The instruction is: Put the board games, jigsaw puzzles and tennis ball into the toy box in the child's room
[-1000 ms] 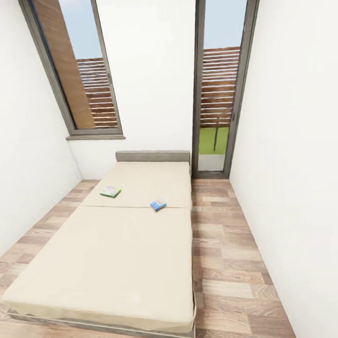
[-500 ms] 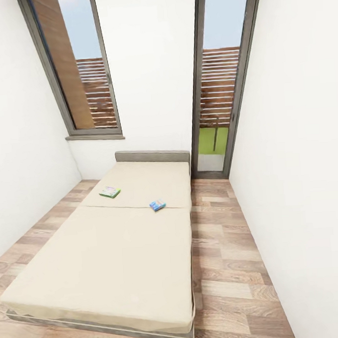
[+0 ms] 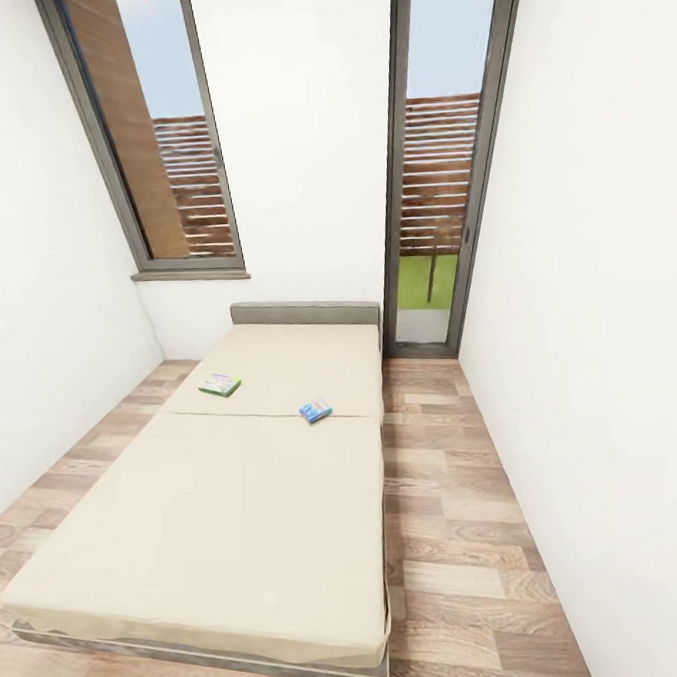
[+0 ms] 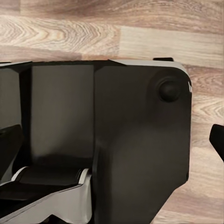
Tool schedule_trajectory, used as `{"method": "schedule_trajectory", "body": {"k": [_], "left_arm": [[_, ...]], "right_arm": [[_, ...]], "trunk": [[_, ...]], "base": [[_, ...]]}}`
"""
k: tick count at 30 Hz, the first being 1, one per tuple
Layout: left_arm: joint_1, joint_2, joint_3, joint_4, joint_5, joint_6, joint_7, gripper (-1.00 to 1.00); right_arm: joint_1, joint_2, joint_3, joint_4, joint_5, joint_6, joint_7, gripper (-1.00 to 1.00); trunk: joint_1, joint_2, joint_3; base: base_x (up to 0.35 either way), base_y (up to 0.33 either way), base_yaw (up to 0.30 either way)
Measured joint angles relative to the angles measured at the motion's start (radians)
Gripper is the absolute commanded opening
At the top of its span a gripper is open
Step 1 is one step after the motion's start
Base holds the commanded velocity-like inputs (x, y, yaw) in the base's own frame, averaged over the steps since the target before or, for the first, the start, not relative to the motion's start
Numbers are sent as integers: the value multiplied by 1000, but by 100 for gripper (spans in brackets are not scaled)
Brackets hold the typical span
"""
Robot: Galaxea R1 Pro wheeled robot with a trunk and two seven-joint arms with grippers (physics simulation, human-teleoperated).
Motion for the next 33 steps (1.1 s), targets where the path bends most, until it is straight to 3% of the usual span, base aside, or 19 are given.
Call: {"method": "schedule_trajectory", "body": {"k": [33], "left_arm": [[3,0,-2,-2,-3,-1,0,100]], "right_arm": [[-1,-4,-2,3,-1,-7,0,100]], "trunk": [[0,0,0]], "base": [[-54,0,0]]}}
